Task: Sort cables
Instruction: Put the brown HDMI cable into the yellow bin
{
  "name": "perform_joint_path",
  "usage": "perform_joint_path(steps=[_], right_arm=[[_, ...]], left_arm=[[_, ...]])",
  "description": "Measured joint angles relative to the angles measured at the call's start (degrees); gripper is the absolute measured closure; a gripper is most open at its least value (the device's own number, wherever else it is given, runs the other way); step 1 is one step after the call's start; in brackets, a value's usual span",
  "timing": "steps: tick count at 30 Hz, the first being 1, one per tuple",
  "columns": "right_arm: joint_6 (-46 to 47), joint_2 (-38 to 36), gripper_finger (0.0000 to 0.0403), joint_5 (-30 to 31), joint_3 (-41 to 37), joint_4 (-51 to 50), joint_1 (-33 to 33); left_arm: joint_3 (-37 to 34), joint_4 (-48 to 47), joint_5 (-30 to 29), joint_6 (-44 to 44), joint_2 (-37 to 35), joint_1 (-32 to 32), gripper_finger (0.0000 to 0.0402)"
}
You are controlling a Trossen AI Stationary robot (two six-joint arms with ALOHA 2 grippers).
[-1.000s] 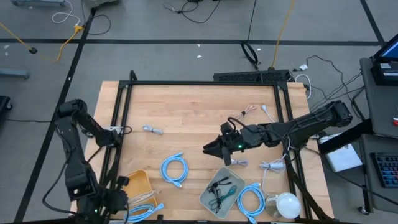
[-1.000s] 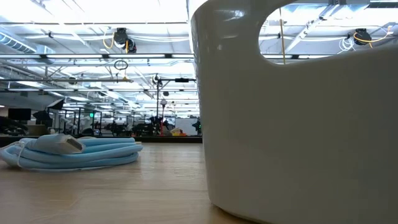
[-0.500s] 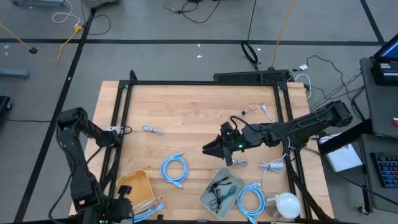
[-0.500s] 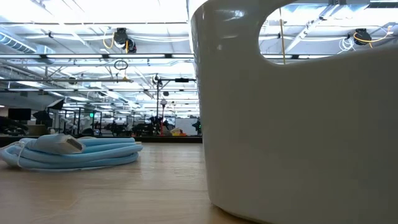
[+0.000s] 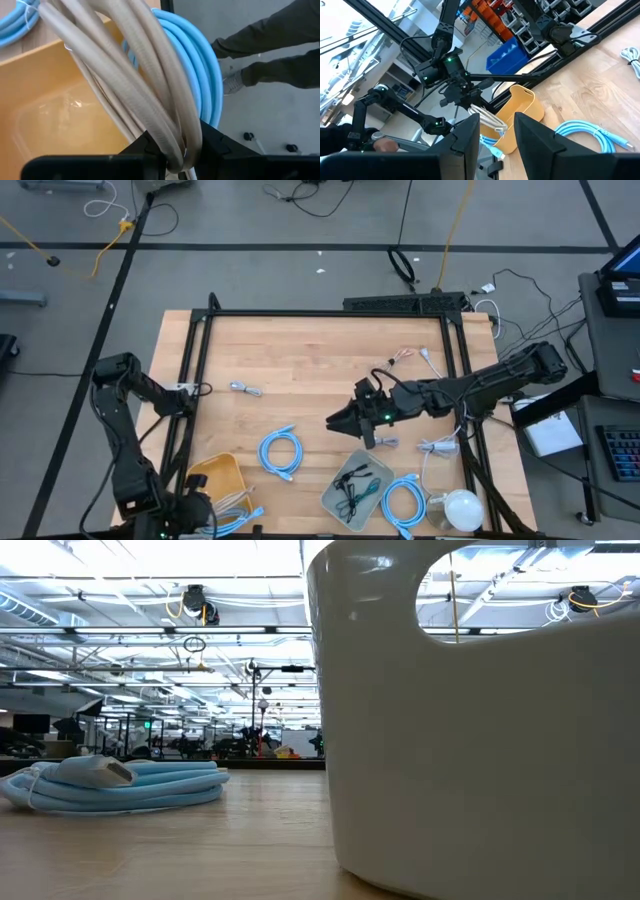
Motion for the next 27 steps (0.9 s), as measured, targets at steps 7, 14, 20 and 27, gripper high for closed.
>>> perform_joint_path(steps=[7, 14, 20, 27], right_arm=[[0.03, 0.0, 0.0289, 0.15, 0.0, 0.0, 0.17], [0.05, 0.0, 0.0289, 0.56, 0.0, -0.01, 0.17], [0.05, 0.0, 0.0289, 1.6, 0.0, -0.02, 0.15], [0.07, 0.0, 0.0289, 1.8, 0.0, -0.03, 0.17]], left_arm=[[0.0, 0.82, 3.38, 1.61, 0.0, -0.01, 0.0359], [0.0, 0.37, 3.64, 1.16, 0.0, 0.0, 0.0313], [0.0, -0.23, 3.51, 0.75, 0.0, 0.13, 0.0289], [0.0, -1.69, 3.43, -1.98, 0.0, 0.17, 0.0254]])
